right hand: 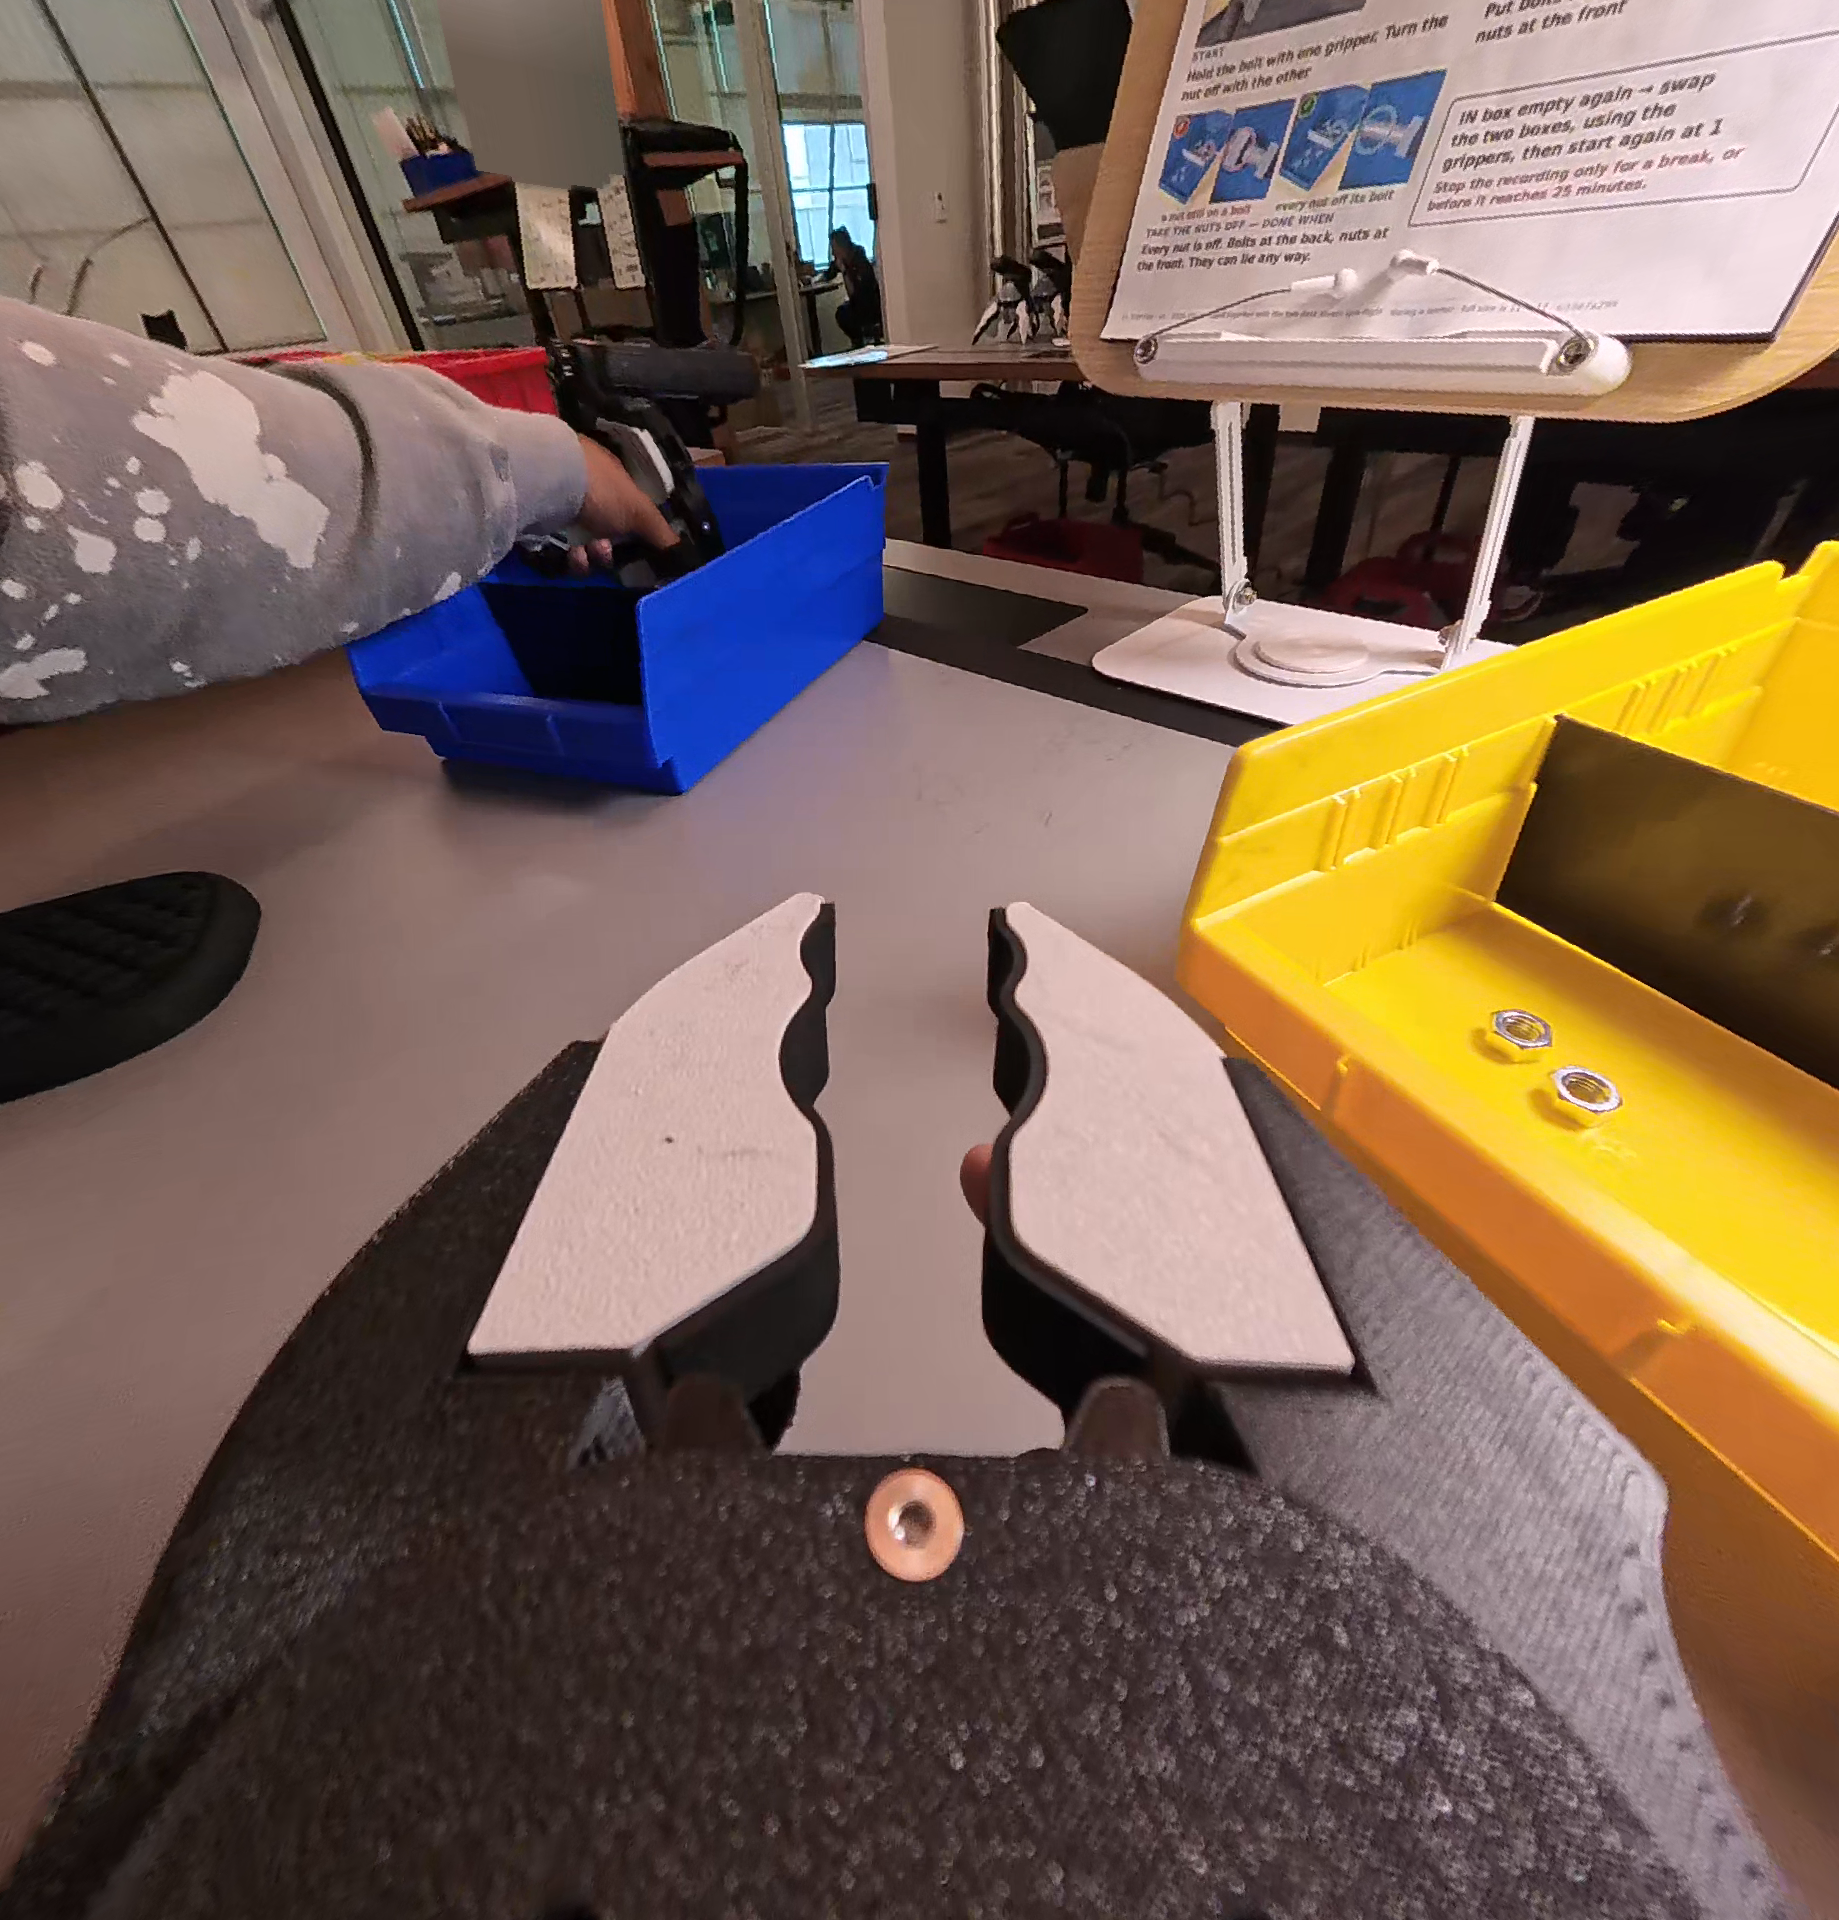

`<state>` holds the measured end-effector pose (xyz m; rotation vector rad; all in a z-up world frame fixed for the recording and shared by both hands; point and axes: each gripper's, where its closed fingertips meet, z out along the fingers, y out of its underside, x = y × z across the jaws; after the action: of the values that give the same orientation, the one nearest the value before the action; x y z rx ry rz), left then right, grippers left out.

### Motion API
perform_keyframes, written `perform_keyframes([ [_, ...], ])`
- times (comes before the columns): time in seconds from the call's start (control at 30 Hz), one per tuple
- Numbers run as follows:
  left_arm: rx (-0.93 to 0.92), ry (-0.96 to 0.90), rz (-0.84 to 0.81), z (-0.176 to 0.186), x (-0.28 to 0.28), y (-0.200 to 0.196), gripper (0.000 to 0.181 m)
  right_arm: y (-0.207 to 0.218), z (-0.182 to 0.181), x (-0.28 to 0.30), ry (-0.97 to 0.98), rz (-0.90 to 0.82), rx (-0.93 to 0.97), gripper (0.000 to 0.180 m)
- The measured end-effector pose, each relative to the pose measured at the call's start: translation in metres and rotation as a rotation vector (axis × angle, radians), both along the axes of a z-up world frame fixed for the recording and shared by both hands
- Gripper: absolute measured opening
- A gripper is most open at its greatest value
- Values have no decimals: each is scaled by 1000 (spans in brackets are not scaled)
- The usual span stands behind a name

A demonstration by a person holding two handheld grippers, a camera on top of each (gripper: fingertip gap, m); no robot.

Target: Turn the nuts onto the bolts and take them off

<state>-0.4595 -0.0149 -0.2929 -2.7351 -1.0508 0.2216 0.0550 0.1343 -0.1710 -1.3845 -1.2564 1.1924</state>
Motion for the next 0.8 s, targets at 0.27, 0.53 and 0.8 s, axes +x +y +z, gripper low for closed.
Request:
perform_keyframes([
  [0.27,430,221,-275,90,27,58,20,-11,0,-5,1,38,43,27],
  [0.53,1201,453,-699,231,209,84,19,-34,52,-51,43,152,57,24],
  [0.8,1334,595,-928,201,361,65,19,-75,111,-104,120,327,48,22],
])
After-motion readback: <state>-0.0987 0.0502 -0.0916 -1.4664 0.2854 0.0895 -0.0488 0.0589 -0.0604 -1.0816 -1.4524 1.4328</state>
